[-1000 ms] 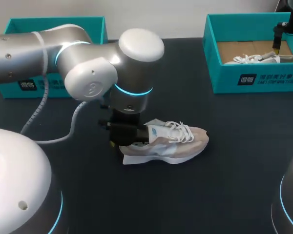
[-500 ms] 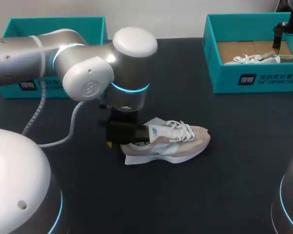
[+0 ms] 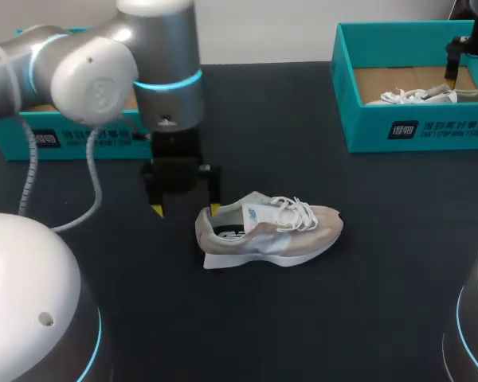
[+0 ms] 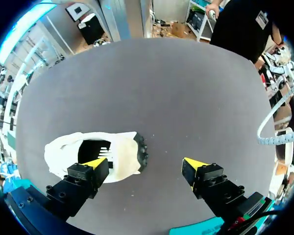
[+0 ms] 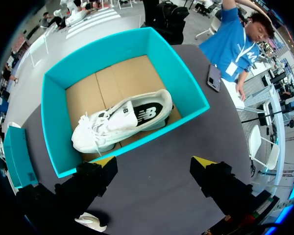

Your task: Take the shoe out of the shoebox, open the shoe tongue, remove and reinsert the insole, then place the shoe into the shoebox

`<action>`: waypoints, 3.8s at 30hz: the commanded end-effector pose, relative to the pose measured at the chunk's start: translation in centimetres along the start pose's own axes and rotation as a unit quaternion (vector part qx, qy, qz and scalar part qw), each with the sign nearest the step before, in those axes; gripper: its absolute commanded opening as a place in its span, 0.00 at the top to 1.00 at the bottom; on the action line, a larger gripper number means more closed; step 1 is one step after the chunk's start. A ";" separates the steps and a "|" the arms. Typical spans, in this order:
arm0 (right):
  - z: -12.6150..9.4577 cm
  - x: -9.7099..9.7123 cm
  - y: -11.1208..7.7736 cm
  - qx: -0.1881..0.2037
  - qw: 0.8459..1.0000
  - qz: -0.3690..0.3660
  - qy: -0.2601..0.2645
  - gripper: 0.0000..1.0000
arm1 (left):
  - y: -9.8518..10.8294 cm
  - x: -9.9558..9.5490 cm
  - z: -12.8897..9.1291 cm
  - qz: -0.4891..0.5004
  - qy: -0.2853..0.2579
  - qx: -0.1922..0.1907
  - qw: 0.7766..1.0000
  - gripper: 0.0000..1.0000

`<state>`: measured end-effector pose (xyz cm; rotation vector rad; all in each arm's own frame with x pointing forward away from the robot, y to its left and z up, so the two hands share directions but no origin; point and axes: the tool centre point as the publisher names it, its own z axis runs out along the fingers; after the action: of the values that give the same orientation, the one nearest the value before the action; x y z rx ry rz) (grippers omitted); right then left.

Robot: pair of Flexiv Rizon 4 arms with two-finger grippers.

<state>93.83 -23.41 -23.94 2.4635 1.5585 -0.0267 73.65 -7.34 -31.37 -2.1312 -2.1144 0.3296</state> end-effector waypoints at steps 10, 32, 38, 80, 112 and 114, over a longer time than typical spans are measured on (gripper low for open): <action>0.0 0.0 -0.1 -0.001 1.000 0.001 0.001 0.00 | -0.3 3.2 -1.5 -0.010 -0.112 0.025 0.993 0.00; 0.0 0.0 -0.1 -0.001 1.000 0.001 0.001 0.00 | -2.8 10.3 -2.3 -0.323 -0.377 0.254 0.830 0.00; 0.0 0.0 -0.1 -0.001 1.000 0.001 0.001 0.00 | -2.8 10.8 -2.1 -0.332 -0.381 0.270 0.819 0.00; 0.0 0.0 -0.1 -0.001 1.000 0.001 0.001 0.00 | -2.9 12.7 5.5 -0.497 -0.503 0.316 0.632 0.00; 0.0 0.0 -0.1 -0.001 1.000 0.001 0.001 0.00 | -1.9 13.0 7.0 -0.539 -0.512 0.313 0.592 0.00; 0.0 0.0 -0.1 -0.001 1.000 0.001 0.001 0.00 | -1.8 12.3 7.3 -0.540 -0.512 0.310 0.592 0.00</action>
<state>93.83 -23.40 -23.94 2.4635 1.5585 -0.0267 70.15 5.11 -38.63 0.1035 -2.5465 1.9700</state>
